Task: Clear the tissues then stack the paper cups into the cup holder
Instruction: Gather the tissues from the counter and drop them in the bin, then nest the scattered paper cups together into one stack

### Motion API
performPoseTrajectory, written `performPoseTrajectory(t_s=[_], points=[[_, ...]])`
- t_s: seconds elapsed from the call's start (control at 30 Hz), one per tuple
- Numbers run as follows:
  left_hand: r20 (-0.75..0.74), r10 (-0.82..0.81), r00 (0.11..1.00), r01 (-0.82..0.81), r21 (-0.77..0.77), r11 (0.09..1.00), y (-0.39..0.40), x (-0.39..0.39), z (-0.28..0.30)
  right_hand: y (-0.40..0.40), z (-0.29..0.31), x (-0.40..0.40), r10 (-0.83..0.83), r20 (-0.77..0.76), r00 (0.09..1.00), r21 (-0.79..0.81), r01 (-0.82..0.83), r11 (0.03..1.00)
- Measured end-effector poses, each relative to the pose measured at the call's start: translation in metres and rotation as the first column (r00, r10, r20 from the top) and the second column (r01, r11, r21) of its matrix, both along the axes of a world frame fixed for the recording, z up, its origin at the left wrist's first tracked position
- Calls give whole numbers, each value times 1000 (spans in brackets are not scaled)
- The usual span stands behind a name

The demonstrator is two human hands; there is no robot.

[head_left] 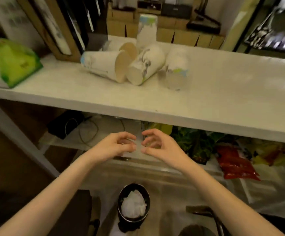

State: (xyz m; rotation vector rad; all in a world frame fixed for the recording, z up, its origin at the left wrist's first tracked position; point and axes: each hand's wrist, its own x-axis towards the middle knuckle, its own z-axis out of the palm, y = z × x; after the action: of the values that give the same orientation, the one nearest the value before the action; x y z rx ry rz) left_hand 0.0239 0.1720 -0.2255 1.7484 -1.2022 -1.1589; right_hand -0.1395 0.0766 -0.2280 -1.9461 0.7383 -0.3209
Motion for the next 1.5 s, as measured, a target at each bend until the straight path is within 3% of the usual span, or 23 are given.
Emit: performPoseTrajectory(t_s=[0.3, 0.57, 0.77, 0.9, 1.07, 1.23, 1.4, 1.5], points=[[134, 126, 983, -87, -266, 960, -26, 19, 123, -37, 114, 17, 9, 148, 989, -223, 24, 975], [310, 277, 909, -140, -399, 906, -67, 47, 172, -99, 164, 55, 85, 210, 974, -357, -5, 934], [449, 409, 794, -190, -456, 869, -89, 74, 188, -154, 194, 94, 153, 191, 970, -432, -56, 900], [480, 422, 769, -218, -424, 879, -100, 89, 173, -176, 188, 121, 227, 125, 966, -476, -142, 868], [488, 455, 745, -265, -409, 873, -108, 109, 166, -190, 180, 156, 294, -38, 955, -635, -251, 731], [623, 277, 731, -160, -239, 958, -109, 124, 163, -198, 177, 185, 266, -194, 944, -716, -322, 620], [823, -6, 569, -15, 17, 1000, -118, 129, 152, -194, 173, 208, 221, -358, 907, -705, -418, 573], [843, -26, 537, 17, 20, 1000, -123, 134, 146, -194, 171, 217, 192, -409, 892, -678, -438, 591]])
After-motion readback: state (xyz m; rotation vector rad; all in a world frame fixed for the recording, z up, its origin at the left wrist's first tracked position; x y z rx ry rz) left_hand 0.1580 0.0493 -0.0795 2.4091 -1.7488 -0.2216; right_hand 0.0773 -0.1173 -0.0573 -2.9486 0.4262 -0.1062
